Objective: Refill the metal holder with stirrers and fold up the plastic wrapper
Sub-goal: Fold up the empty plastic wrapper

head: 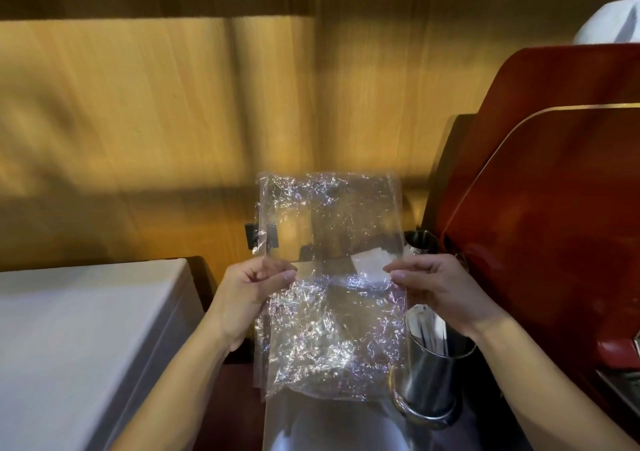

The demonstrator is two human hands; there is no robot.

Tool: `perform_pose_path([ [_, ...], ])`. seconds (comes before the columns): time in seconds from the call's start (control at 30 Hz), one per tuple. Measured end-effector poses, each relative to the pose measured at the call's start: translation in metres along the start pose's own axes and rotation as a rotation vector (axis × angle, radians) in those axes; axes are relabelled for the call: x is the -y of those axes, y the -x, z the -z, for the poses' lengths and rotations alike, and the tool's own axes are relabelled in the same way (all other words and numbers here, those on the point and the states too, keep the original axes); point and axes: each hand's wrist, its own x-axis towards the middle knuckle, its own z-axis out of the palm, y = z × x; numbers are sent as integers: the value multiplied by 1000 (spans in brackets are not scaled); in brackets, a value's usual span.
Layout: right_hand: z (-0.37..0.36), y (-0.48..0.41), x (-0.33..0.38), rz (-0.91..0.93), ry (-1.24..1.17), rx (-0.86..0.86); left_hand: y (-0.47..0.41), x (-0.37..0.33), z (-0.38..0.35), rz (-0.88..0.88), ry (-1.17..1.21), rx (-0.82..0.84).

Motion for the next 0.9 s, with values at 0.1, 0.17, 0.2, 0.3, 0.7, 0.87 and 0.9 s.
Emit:
perform_pose_path([
  [0.1, 1, -2, -5, -2, -31, -5, 0, 0, 5, -4, -29, 4],
  [0.17, 2, -2, -9, -11, -57, -19, 1, 3, 7, 1, -43, -2],
  [0.2, 3, -2, -11, -16, -78, -20, 1, 5, 9, 12, -36, -12],
  [0.3, 6, -2, -13, -4, -103, 5, 4, 7, 13, 32, -20, -10],
  [0.7, 0, -3, -18, 8, 50, 80, 9, 20, 22, 302, 186, 5],
  [0.87, -17, -3, -1, 84, 167, 220, 11, 25, 12, 399, 131, 101],
  [0.9, -21, -3, 2, 79, 188, 262, 13, 26, 7, 389, 17, 215],
])
